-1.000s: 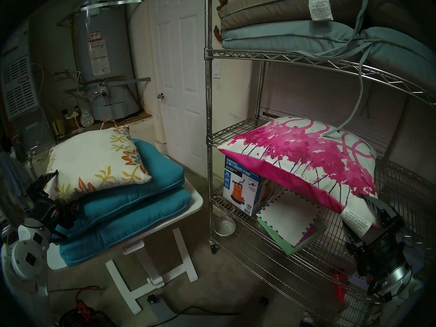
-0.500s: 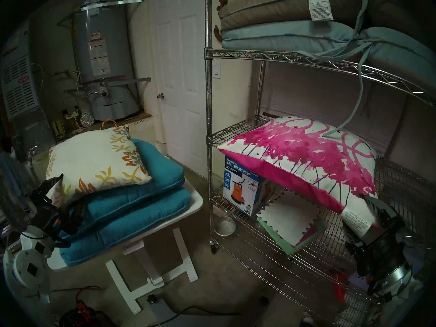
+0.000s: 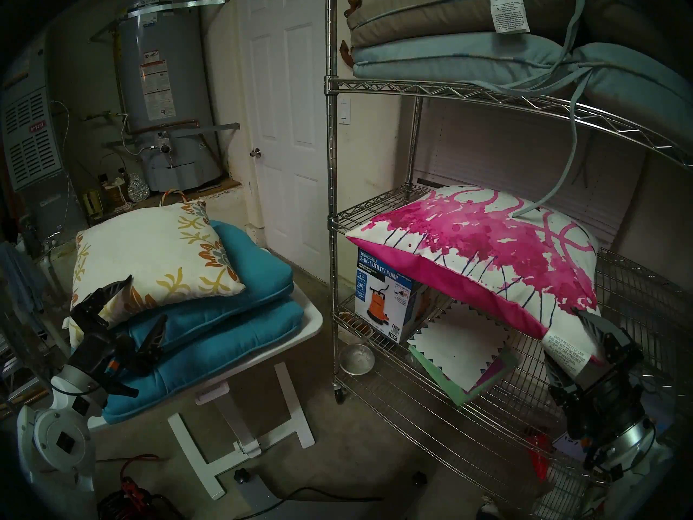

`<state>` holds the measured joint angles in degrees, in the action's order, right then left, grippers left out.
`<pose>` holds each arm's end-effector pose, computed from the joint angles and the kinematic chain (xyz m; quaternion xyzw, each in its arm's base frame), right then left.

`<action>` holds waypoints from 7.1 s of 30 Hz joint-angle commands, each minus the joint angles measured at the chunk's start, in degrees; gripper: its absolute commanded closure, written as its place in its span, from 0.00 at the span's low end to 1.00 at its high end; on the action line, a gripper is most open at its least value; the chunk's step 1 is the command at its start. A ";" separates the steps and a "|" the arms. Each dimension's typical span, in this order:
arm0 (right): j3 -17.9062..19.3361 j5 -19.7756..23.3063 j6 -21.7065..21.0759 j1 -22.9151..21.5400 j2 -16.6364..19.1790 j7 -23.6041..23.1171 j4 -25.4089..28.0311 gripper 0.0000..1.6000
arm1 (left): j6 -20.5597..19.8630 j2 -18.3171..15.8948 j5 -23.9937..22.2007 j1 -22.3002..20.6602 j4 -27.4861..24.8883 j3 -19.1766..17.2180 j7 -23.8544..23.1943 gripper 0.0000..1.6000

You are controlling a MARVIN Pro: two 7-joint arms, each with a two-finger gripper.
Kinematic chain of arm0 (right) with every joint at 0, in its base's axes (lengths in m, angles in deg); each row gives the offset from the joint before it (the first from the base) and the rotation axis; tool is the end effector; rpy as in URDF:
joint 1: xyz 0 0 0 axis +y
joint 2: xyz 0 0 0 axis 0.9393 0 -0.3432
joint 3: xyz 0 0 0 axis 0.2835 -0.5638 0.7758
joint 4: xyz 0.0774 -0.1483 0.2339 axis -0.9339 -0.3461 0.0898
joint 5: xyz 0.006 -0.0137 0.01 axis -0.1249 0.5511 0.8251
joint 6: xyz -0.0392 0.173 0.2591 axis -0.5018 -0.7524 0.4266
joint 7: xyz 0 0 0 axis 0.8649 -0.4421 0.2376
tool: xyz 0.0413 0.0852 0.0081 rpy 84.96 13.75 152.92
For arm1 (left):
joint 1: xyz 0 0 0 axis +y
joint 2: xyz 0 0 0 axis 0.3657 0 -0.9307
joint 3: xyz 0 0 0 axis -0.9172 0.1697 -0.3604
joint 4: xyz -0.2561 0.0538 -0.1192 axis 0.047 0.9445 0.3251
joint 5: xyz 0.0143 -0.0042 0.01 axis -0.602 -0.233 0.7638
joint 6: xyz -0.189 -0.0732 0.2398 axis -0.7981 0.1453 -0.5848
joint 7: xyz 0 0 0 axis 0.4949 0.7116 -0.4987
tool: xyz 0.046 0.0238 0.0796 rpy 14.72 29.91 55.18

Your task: Take cushion off the shelf

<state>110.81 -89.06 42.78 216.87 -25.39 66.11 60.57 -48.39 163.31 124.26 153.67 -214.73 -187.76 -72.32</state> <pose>0.1460 -0.1791 -0.1703 0.4288 0.5094 0.5715 0.4796 0.2218 0.0981 -0.1839 -0.5831 0.3936 -0.6194 0.3484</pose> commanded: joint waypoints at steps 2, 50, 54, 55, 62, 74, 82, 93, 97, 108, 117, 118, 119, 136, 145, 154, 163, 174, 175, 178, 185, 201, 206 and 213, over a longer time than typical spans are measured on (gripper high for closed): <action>0.05 -0.03 0.08 -0.12 0.11 0.09 0.58 0.00 | 2.63 -0.10 0.84 0.69 -1.54 1.92 1.44 0.00; 0.26 -0.17 0.69 -0.71 -0.56 -0.52 0.73 0.00 | -5.91 0.07 26.34 -20.08 -1.54 24.55 -3.91 0.00; 0.28 -0.19 0.74 -0.77 -0.64 -0.60 0.74 0.00 | -4.99 -1.38 29.72 -23.40 0.20 25.85 -5.33 0.00; 0.28 -0.20 0.75 -0.78 -0.65 -0.61 0.75 0.00 | -4.49 -1.40 30.09 -22.94 0.35 26.04 -4.67 0.00; 0.31 -0.21 0.83 -0.87 -0.74 -0.70 0.75 0.00 | -2.88 -2.10 32.49 -27.89 4.36 27.58 -4.73 0.00; 0.35 -0.22 0.99 -1.04 -0.87 -0.85 0.70 0.00 | 1.82 -1.30 34.89 -33.89 13.19 28.64 -0.39 0.00; 0.38 -0.23 1.12 -1.17 -0.97 -0.96 0.68 0.00 | 3.84 1.22 36.64 -39.57 18.81 31.41 1.63 0.00; 0.42 -0.26 1.23 -1.28 -1.11 -1.08 0.71 0.00 | 5.77 4.06 39.06 -45.71 25.02 34.25 3.01 0.00; 0.43 -0.27 1.28 -1.33 -1.16 -1.13 0.71 0.00 | 6.35 5.92 40.23 -46.45 25.92 34.81 3.45 0.00; 0.49 -0.31 1.43 -1.50 -1.37 -1.34 0.77 0.00 | 6.72 8.83 41.74 -53.26 33.00 39.79 4.53 0.00; 0.52 -0.34 1.49 -1.58 -1.49 -1.46 0.82 0.00 | 5.97 9.84 42.31 -53.31 34.30 41.93 5.57 0.00; 0.53 -0.35 1.50 -1.60 -1.51 -1.47 0.82 0.00 | 5.80 9.95 42.39 -53.31 34.44 42.19 5.71 0.00; 0.53 -0.35 1.51 -1.61 -1.52 -1.49 0.83 0.00 | 5.61 9.95 42.38 -53.35 34.54 42.47 5.78 0.00; 0.59 -0.38 1.69 -1.81 -1.74 -1.72 0.85 0.00 | 2.84 10.41 41.97 -53.79 35.36 45.73 6.44 0.00; 0.63 -0.39 1.80 -1.93 -1.86 -1.84 0.86 0.00 | 1.56 10.07 41.33 -52.95 34.77 46.84 5.17 0.00; 0.67 -0.40 1.92 -2.05 -1.97 -1.96 0.85 0.00 | 1.43 9.46 40.37 -52.60 32.65 47.11 -0.96 0.00; 0.71 -0.41 2.03 -2.17 -2.09 -2.09 0.86 0.00 | 2.56 8.28 40.83 -53.42 32.21 47.69 -3.62 0.00; 0.75 -0.42 2.17 -2.31 -2.23 -2.24 0.86 0.00 | 3.62 6.91 40.74 -52.77 32.38 48.36 -4.99 0.00; 0.76 -0.43 2.18 -2.33 -2.24 -2.25 0.86 0.00 | 3.78 6.85 40.74 -52.82 32.61 48.42 -4.59 0.00; 0.77 -0.43 2.22 -2.37 -2.27 -2.29 0.86 0.00 | 4.61 6.76 40.82 -53.57 33.57 48.85 -3.07 0.00; 0.79 -0.43 2.31 -2.46 -2.35 -2.37 0.84 0.00 | 5.91 6.44 41.15 -55.90 35.39 49.10 -1.70 0.00; 0.86 -0.45 2.51 -2.67 -2.54 -2.57 0.84 0.00 | 8.00 6.70 43.48 -58.85 38.61 50.15 2.31 0.00; 0.88 -0.45 2.57 -2.73 -2.60 -2.64 0.85 0.00 | 8.97 6.60 43.71 -58.79 39.10 50.68 3.89 0.00; 0.91 -0.46 2.64 -2.81 -2.69 -2.73 0.85 0.00 | 9.33 6.84 44.34 -59.11 40.31 50.71 6.57 0.00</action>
<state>111.75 -89.49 45.33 214.15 -28.19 63.29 60.51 -39.49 169.32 168.89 95.90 -174.76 -137.05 -69.01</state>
